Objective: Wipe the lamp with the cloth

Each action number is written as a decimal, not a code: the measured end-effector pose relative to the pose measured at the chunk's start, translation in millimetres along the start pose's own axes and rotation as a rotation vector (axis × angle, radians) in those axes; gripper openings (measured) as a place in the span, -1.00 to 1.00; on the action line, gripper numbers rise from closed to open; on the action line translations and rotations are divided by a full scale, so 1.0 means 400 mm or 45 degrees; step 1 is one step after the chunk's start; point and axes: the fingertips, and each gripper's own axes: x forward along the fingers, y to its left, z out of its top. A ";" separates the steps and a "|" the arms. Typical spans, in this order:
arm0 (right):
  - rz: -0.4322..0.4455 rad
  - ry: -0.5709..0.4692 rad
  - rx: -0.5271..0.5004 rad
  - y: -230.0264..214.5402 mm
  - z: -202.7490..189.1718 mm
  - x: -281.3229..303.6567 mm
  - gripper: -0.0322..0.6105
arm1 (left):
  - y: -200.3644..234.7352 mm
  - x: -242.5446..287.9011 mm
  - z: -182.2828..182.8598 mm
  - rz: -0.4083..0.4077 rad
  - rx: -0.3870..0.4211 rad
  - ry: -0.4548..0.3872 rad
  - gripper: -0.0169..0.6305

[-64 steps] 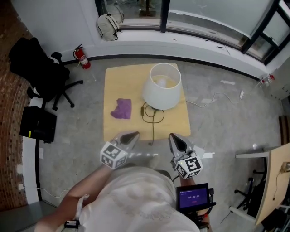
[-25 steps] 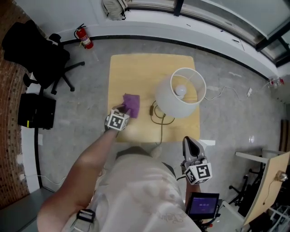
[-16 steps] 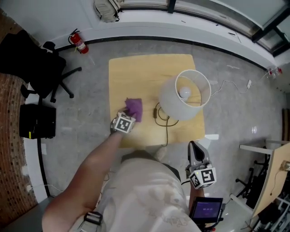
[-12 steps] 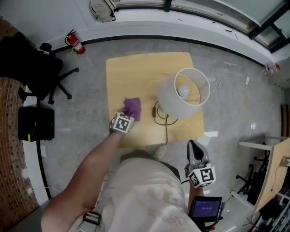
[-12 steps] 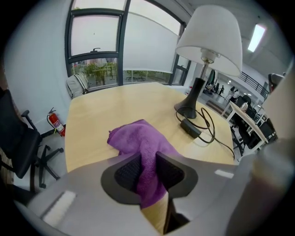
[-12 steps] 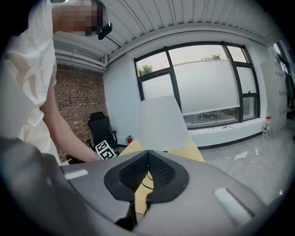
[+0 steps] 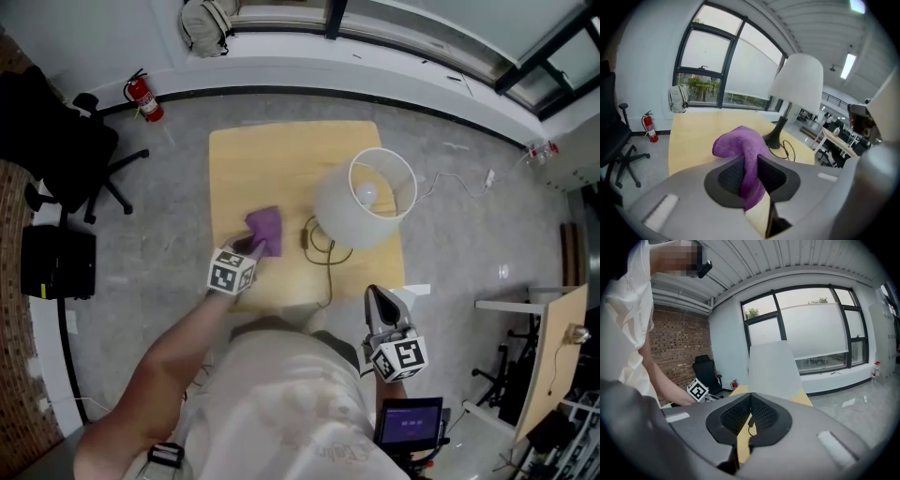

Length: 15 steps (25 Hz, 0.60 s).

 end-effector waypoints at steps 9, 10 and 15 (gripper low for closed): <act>0.017 -0.041 -0.055 0.022 0.036 0.009 -0.86 | -0.143 -0.137 0.268 -0.213 -0.076 -0.410 -0.72; 0.018 -0.042 -0.067 0.025 0.043 0.008 -0.86 | -0.162 -0.152 0.302 -0.241 -0.073 -0.449 -0.72; 0.003 -0.067 -0.093 0.030 0.061 0.002 -0.86 | -0.236 -0.199 0.459 -0.359 -0.037 -0.618 -0.72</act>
